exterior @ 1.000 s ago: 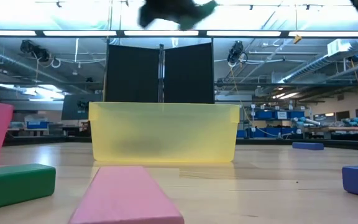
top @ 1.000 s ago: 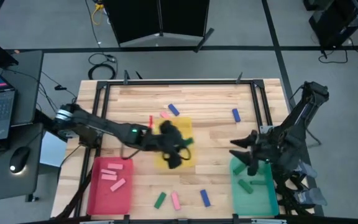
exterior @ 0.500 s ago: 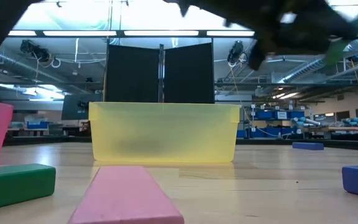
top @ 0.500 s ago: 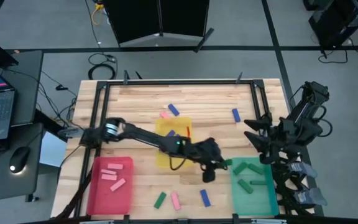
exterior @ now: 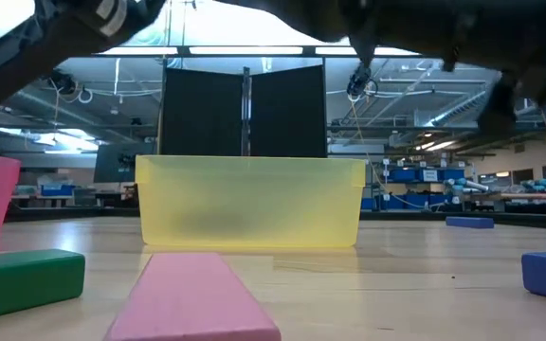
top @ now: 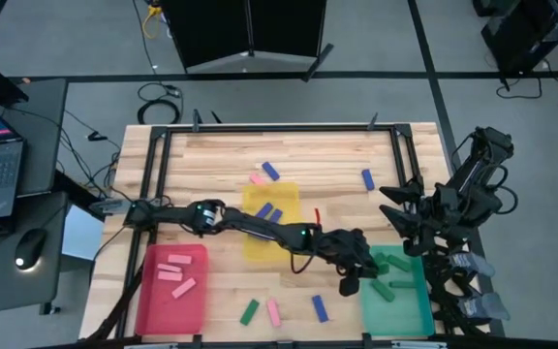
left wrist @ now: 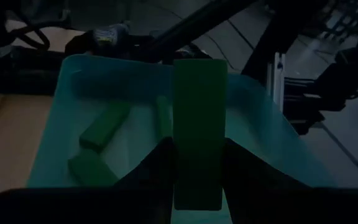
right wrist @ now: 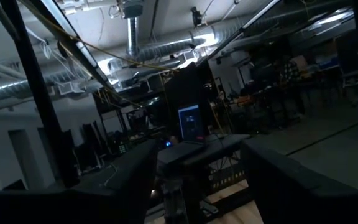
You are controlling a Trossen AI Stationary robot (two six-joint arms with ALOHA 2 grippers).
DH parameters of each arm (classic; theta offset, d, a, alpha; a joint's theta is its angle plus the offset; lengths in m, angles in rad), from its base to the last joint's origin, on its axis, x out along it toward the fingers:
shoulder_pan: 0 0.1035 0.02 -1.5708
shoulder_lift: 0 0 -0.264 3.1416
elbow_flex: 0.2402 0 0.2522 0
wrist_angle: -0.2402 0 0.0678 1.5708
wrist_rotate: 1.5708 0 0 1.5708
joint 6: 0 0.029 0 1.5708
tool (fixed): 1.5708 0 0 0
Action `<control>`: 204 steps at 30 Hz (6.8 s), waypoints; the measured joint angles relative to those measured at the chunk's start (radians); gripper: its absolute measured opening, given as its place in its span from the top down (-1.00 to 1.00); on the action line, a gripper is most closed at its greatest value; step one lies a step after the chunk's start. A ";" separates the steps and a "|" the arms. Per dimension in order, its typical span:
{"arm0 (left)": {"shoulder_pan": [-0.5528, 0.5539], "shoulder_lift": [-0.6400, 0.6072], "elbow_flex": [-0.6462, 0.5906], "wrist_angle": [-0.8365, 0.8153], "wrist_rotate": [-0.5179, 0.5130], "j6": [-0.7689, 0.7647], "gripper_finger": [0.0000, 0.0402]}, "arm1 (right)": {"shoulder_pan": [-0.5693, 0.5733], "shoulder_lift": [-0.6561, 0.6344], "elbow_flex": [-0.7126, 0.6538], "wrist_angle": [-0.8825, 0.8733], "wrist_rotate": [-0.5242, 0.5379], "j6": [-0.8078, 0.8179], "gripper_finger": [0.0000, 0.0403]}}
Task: Sort blocks
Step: Put the top green block into the blue bin, then put the top right blue block into the yellow bin, then put the green block into the blue bin
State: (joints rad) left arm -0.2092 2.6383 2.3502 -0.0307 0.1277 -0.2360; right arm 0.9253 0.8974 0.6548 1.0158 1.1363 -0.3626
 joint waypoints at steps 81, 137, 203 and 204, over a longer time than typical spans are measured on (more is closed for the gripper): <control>-0.056 -1.749 -1.948 0.608 -0.784 -0.109 0.21 | -1.310 0.257 -0.196 -1.596 -0.662 1.247 -0.46; -0.053 -1.679 -1.946 0.584 -0.825 -0.171 0.21 | -0.716 0.731 0.086 -0.407 -0.712 0.885 0.43; -0.511 -0.612 -0.943 -0.548 -0.271 -1.112 -0.56 | -0.459 0.327 -0.225 -0.403 -0.493 0.864 -0.19; -0.511 -0.600 -0.940 -0.546 -0.271 -1.131 -0.56 | -0.459 0.327 -0.225 -0.403 -0.495 0.864 -0.18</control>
State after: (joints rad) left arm -0.7200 2.0380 1.4106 -0.5770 -0.1436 -1.3674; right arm 0.4667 1.2243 0.4301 0.6128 0.6409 0.5018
